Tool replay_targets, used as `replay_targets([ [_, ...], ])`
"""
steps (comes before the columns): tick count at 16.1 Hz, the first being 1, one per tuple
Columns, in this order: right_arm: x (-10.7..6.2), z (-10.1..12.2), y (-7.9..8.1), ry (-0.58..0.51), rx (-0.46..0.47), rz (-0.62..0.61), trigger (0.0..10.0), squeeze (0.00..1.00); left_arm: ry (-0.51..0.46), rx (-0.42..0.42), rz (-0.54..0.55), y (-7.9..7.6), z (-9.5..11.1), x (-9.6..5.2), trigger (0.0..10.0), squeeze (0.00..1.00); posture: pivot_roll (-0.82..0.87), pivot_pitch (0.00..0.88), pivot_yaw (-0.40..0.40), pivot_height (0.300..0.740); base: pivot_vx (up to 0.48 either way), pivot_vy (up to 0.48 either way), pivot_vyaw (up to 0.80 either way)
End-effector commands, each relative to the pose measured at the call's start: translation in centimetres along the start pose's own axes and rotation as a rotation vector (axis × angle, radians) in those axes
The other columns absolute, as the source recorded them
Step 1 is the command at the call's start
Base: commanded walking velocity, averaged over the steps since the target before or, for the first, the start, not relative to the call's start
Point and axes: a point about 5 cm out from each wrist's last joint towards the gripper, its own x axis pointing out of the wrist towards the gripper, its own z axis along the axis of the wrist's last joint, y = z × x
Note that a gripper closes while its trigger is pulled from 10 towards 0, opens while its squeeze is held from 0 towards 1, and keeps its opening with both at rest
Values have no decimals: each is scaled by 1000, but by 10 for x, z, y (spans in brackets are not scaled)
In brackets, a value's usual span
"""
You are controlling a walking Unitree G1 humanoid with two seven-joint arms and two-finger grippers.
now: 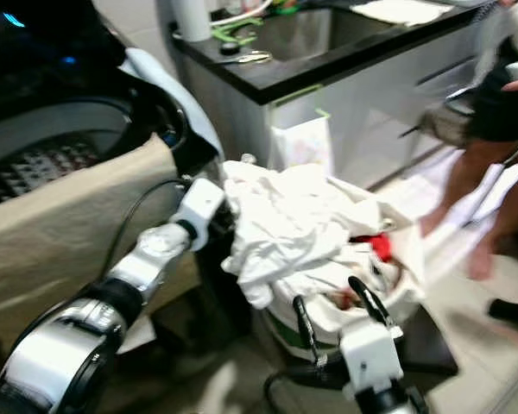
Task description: Clothes washing
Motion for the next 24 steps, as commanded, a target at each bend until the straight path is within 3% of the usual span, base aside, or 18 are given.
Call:
replay_targets([
  [1, -14, -1, 1, 53, -5, -16, 10000, 0, -40, 23, 140, 34, 15, -3, 10000, 0, -219, 0, 206, 740, 0, 0, 0],
  [4, -12, -5, -2, 74, 49, -54, 10000, 0, -114, 47, 87, 41, 28, -4, 10000, 0, -230, 0, 214, 740, 0, 0, 0],
  [5, -10, -6, -5, 77, 53, -54, 10000, 0, -108, 186, 25, 38, 29, -4, 10000, 0, -226, 0, 196, 740, 0, 0, 0],
  [7, -9, -6, -6, 84, 55, -37, 10000, 0, -62, 365, -53, 31, 23, -4, 10000, 0, -226, 0, 187, 740, 0, 0, 0],
  [9, -9, -5, -7, 93, 51, -11, 10000, 0, 3, 468, -129, 25, 12, -5, 10000, 0, -230, 0, 162, 740, 0, 0, 0],
  [11, -8, -2, -8, 98, 50, -1, 10000, 0, 40, 491, -234, 10, -2, -6, 10000, 0, -228, 0, 153, 740, 0, 0, 0],
  [12, -4, 0, -8, 95, 51, 2, 10000, 0, 27, 395, -239, 9, 0, -5, 10000, 0, -227, 0, 154, 740, 0, 0, 0],
  [14, 1, 4, -8, 90, 55, 2, 10000, 0, -56, 87, -123, 25, 13, -4, 10000, 0, -220, 0, 160, 740, 0, 0, 0],
  [15, 6, 6, -8, 85, 65, -6, 10000, 0, -142, -206, 58, 51, 20, -8, 10000, 0, -210, 0, 164, 740, 0, 0, 0],
  [16, 9, 6, -9, 79, 71, -14, 10000, 0, -176, -284, 138, 62, 20, -12, 10000, 0, -199, 0, 160, 740, 0, 0, 0],
  [20, 27, 11, -12, 37, 80, 12, 10000, 0, -336, -307, 134, 55, 12, -28, 10000, 0, -134, 0, 117, 740, 0, 0, 0],
  [22, 38, 8, -15, 31, 81, 41, 10000, 0, -381, -354, 107, 47, 1, -45, 10000, 0, -76, 0, 69, 740, 0, 0, 0],
  [23, 51, 0, -18, 29, 88, 76, 10000, 0, -406, -363, 41, 31, -7, -68, 10000, 0, -28, 0, 32, 740, 0, 0, 0],
  [24, 54, -4, -20, 32, 88, 86, 10000, 0, -406, -361, 25, 26, -10, -74, 10000, 0, -9, 0, 15, 740, 0, 0, 0],
])
